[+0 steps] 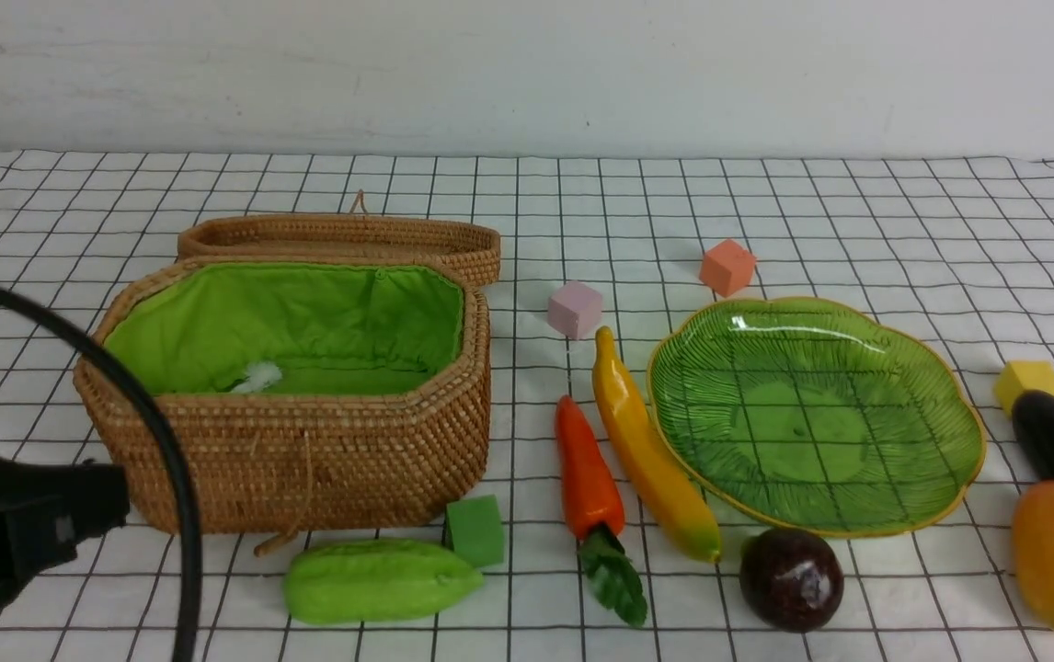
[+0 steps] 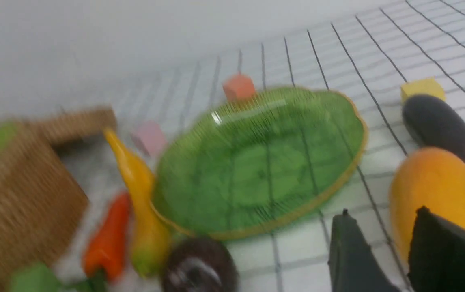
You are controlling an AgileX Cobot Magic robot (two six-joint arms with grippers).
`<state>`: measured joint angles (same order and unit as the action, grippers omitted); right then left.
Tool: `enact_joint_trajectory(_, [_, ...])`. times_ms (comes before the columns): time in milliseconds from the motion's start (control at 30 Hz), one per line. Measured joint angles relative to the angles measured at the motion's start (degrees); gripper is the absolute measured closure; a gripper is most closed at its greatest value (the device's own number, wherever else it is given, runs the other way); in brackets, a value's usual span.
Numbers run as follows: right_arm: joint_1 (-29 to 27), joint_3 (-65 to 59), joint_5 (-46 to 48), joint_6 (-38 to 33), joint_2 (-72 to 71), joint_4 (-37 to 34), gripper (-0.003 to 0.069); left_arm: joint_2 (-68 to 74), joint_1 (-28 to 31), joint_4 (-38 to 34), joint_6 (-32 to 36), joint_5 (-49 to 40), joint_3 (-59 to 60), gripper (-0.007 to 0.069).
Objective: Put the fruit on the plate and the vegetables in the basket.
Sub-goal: Take a chayote with your left arm and place it on the basket on the left.
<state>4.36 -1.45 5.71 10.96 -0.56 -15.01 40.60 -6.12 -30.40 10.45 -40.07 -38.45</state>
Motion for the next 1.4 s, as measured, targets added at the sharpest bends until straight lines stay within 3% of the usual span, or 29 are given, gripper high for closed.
enact_joint_trajectory(233, [0.0,0.08,-8.06,6.98,0.0,-8.26,0.0419,6.66,-2.64,-0.74,5.88,-8.91,-5.57,0.0638])
enact_joint_trajectory(300, [0.0,1.27,-4.49,8.93,0.0,-9.35,0.0427,8.42,-5.05,-0.03,6.78,-11.06,-6.95,0.0638])
enact_joint_trajectory(400, [1.83,11.31,13.43,8.6,2.49,-9.09,0.0488,12.4,-10.59,2.89,7.26,-14.52,-9.51,0.0638])
enact_joint_trajectory(500, [3.93,19.21,25.21,4.37,6.72,-8.86,0.0536,14.46,-13.56,5.18,7.31,-16.04,-11.17,0.0638])
enact_joint_trajectory(533, [6.02,26.87,35.88,-0.77,11.35,-8.82,0.0575,16.33,-15.82,7.46,7.43,-17.18,-12.48,0.0638])
enact_joint_trajectory(600, [7.97,33.62,44.99,-6.15,15.34,-8.75,0.0606,17.92,-17.45,9.21,7.61,-17.72,-13.34,0.0638])
enact_joint_trajectory(733, [10.78,47.87,62.22,-15.49,21.86,-8.97,0.0638,21.64,-20.22,12.02,12.88,-17.94,-13.77,0.0638])
enact_joint_trajectory(933, [11.31,58.98,66.66,-24.46,22.71,-10.64,0.0639,28.95,-24.44,14.4,20.82,-13.03,-13.77,0.0638])
enact_joint_trajectory(1200, [11.31,60.62,66.66,-29.91,22.73,-11.0,0.0634,37.86,-29.33,28.8,13.75,-5.39,-14.25,0.0617])
enact_joint_trajectory(1367, [11.31,60.67,66.66,-33.8,22.73,-11.06,0.0629,43.12,-29.33,33.39,15.22,1.51,-14.49,0.0397])
enact_joint_trajectory(1400, [11.31,60.67,66.66,-34.23,22.73,-11.06,0.0627,44.96,-29.33,33.95,15.92,2.87,-14.63,0.0297])
